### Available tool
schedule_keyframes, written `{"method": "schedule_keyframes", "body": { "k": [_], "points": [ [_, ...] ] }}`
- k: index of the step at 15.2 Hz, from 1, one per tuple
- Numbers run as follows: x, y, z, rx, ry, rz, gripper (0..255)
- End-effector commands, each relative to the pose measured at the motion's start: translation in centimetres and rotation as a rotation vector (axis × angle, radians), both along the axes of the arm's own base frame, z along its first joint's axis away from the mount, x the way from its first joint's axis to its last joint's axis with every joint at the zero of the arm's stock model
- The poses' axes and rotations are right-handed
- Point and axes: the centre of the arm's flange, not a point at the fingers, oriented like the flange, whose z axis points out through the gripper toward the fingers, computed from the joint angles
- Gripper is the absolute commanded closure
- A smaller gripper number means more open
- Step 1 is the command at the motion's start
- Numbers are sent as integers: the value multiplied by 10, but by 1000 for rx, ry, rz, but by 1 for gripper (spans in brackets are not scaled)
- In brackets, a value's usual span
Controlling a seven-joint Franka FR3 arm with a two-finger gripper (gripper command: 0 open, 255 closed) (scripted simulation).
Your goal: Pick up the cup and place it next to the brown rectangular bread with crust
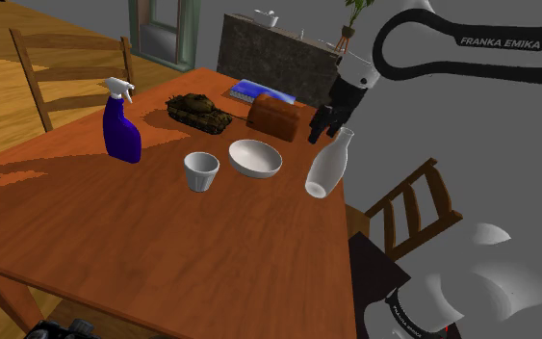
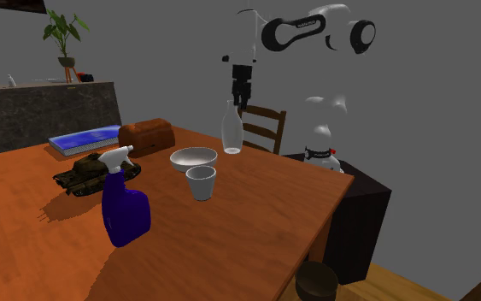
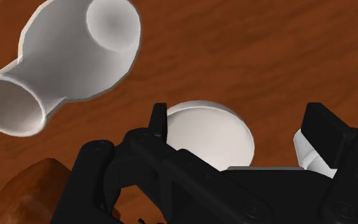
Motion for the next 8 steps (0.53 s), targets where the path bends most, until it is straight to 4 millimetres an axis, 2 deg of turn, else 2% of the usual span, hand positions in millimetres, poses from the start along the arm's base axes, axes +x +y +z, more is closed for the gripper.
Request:
{"method": "schedule_keyframes", "body": {
  "k": [1,8],
  "points": [
    [18,12,-14,14,6,-3,0],
    [80,61,-58,61,28,-12,0]
  ]
}}
